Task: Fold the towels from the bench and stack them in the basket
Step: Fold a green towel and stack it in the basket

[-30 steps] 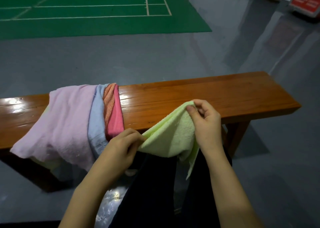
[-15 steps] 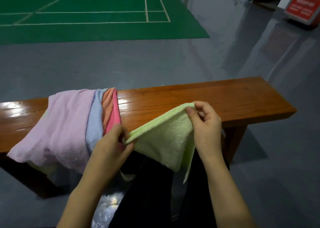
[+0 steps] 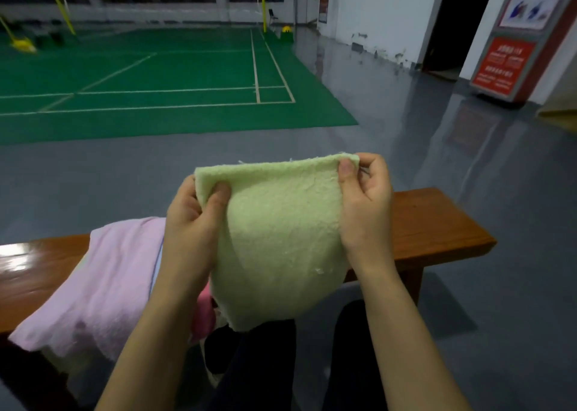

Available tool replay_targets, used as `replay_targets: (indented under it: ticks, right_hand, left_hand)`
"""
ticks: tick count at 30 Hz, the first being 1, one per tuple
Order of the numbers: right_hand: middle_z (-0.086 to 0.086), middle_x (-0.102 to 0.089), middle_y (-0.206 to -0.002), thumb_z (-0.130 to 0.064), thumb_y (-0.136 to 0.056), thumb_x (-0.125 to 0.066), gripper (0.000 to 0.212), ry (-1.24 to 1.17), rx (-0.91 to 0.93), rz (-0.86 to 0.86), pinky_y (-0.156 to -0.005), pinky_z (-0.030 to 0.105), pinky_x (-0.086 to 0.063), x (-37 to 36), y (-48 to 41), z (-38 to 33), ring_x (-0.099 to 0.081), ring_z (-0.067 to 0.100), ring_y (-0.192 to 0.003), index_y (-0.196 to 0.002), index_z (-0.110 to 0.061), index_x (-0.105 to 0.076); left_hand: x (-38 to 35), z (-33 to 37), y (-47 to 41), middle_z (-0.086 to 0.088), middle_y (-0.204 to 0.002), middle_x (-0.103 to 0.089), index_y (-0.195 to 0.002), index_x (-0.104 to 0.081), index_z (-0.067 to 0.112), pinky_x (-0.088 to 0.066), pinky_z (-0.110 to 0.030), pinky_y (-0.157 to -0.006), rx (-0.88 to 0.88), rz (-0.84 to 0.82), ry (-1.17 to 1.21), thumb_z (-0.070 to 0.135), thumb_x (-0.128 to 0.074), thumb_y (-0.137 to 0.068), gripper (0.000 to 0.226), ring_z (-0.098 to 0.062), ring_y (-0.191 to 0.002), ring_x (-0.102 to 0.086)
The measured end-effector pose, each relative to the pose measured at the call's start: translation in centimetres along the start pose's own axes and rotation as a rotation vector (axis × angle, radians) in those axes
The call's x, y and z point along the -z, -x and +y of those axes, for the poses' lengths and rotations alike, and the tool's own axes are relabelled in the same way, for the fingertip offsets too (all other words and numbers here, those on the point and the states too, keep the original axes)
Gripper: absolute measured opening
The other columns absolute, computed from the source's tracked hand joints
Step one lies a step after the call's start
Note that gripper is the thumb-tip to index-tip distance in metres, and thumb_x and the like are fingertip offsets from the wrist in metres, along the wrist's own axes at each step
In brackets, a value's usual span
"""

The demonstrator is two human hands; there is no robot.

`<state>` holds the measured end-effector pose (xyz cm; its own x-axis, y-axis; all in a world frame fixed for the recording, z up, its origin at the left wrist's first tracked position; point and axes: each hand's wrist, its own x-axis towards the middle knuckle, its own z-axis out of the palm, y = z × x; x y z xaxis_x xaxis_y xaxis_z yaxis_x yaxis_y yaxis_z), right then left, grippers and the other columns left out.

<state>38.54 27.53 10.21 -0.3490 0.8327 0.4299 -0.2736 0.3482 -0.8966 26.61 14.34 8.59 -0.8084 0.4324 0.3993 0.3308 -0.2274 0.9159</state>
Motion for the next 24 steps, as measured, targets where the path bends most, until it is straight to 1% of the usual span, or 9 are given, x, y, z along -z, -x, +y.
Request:
replay_targets:
  ticks: [3, 7, 10, 12, 16, 18, 20, 22, 24]
  right_hand:
    - [0.008, -0.049, -0.08, -0.025, -0.099, -0.047, 0.012, 0.001, -0.009, -0.023, -0.057, 0.029, -0.038, -0.5, -1.1, 0.1, -0.042, 0.016, -0.065, -0.088, -0.021, -0.048]
    - [0.009, -0.048, -0.077, -0.021, -0.099, -0.048, 0.017, 0.066, -0.097, -0.022, -0.057, 0.03, -0.035, -2.7, -3.8, 3.4, -0.042, 0.018, -0.065, -0.083, -0.019, -0.046]
    - [-0.001, -0.044, -0.069, -0.02, -0.1, -0.048, 0.014, 0.129, -0.048, 0.022, -0.057, 0.028, -0.033, -4.3, -7.0, 3.4, -0.038, 0.011, -0.06, -0.087, -0.013, -0.046]
    - [-0.004, -0.045, -0.071, -0.019, -0.1, -0.047, 0.012, 0.098, 0.004, 0.055, -0.055, 0.017, -0.033, -4.8, -9.2, 1.8, -0.039, 0.006, -0.062, -0.091, -0.011, -0.046]
    - [-0.003, -0.049, -0.08, -0.021, -0.101, -0.044, 0.013, 0.026, 0.071, 0.107, -0.06, 0.014, -0.037, -4.7, -9.6, 1.4, -0.043, 0.003, -0.067, -0.094, -0.01, -0.048]
    - [-0.003, -0.05, -0.083, -0.02, -0.101, -0.043, 0.012, 0.028, 0.015, 0.102, -0.062, 0.013, -0.038, -4.2, -7.8, 4.5, -0.046, 0.003, -0.071, -0.095, -0.012, -0.048]
    - [-0.003, -0.05, -0.083, -0.019, -0.101, -0.043, 0.011, 0.028, -0.081, 0.073, -0.061, 0.014, -0.038, -3.5, -4.8, 8.7, -0.047, 0.004, -0.071, -0.092, -0.017, -0.048]
    - [-0.004, -0.051, -0.083, -0.018, -0.101, -0.044, 0.014, 0.053, -0.2, 0.04, -0.06, 0.013, -0.039, -2.8, -1.2, 13.0, -0.048, -0.001, -0.068, -0.088, -0.024, -0.047]
    - [-0.003, -0.053, -0.084, -0.02, -0.101, -0.044, 0.012, 0.109, -0.341, -0.02, -0.06, 0.014, -0.039, -2.3, 2.4, 16.8, -0.049, 0.003, -0.071, -0.09, -0.024, -0.048]
  left_hand:
    - [-0.2, -0.5, -1.4, 0.006, -0.067, -0.056, -0.078, -0.063, 0.019, -0.038, -0.026, -0.059, -0.012, 0.025, -0.218, 0.015, -0.056, -0.094, 0.018, -0.006, -0.064, -0.045]
    - [-0.2, -2.9, -4.7, 0.004, -0.073, -0.061, -0.083, -0.065, 0.016, -0.041, -0.031, -0.066, 0.072, 0.02, -0.247, 0.014, -0.056, -0.093, 0.014, -0.011, -0.069, -0.05]
    - [-0.7, -1.5, -7.9, 0.007, -0.076, -0.06, -0.087, -0.063, 0.013, -0.041, -0.029, -0.067, -0.056, 0.049, -0.259, 0.01, -0.055, -0.093, 0.01, -0.005, -0.069, -0.049]
    - [-1.3, 0.4, -9.7, 0.009, -0.075, -0.058, -0.086, -0.06, 0.014, -0.039, -0.027, -0.066, -0.178, 0.052, -0.278, 0.01, -0.054, -0.093, 0.011, -0.003, -0.068, -0.047]
    - [-1.9, 1.3, -10.0, 0.014, -0.077, -0.057, -0.084, -0.057, 0.023, -0.038, -0.019, -0.067, -0.271, 0.053, -0.275, 0.01, -0.053, -0.093, 0.016, 0.005, -0.069, -0.048]
    - [-1.5, -1.4, -8.1, 0.014, -0.079, -0.058, -0.088, -0.058, 0.023, -0.039, -0.017, -0.068, -0.222, 0.039, -0.292, 0.008, -0.052, -0.094, 0.017, 0.007, -0.071, -0.05]
    - [-0.7, -5.6, -5.2, 0.011, -0.084, -0.061, -0.092, -0.061, 0.022, -0.041, -0.02, -0.072, -0.109, 0.01, -0.315, 0.009, -0.053, -0.094, 0.015, -0.001, -0.077, -0.053]
    - [0.5, -10.5, -1.9, 0.008, -0.088, -0.063, -0.095, -0.063, 0.021, -0.041, -0.013, -0.074, 0.029, -0.028, -0.361, 0.009, -0.054, -0.094, 0.014, -0.005, -0.085, -0.054]
    - [1.6, -15.2, 1.2, 0.004, -0.091, -0.064, -0.096, -0.063, 0.018, -0.039, -0.006, -0.073, 0.169, -0.061, -0.367, 0.013, -0.056, -0.092, 0.009, -0.009, -0.089, -0.054]
